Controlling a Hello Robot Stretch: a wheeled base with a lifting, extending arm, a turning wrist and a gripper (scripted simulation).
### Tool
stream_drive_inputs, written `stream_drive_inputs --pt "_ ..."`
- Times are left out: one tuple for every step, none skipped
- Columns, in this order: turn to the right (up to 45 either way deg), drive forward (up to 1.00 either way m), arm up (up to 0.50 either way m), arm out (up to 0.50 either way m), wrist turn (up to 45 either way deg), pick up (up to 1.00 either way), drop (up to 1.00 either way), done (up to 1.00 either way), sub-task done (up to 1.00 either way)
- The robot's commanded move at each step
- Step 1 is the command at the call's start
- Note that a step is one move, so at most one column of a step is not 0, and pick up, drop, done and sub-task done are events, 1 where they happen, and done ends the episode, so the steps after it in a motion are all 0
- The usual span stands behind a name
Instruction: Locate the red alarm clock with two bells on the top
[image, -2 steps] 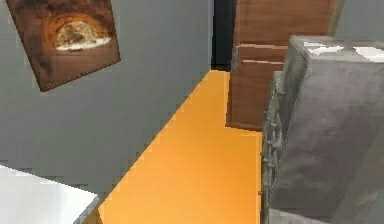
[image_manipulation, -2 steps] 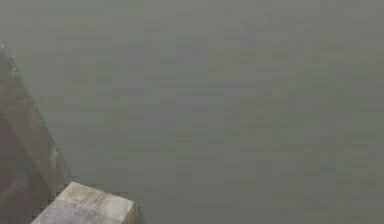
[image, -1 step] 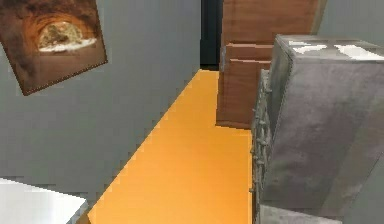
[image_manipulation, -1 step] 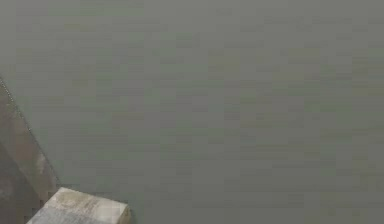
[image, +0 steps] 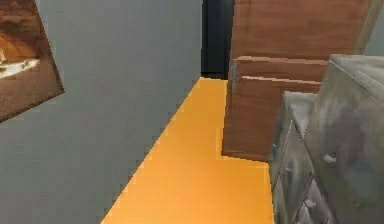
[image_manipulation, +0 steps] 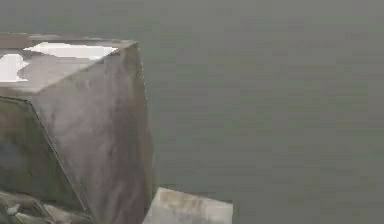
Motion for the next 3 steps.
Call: stream_drive_inputs --pt "-45.0 0.0 0.0 0.0 0.0 0.0 0.0 0.0 0.0" --pt "-33.0 0.0 0.0 0.0 0.0 0.0 0.0 0.0 0.0" --pt "0.0 0.05 0.0 0.0 0.0 0.0 0.0 0.0 0.0"
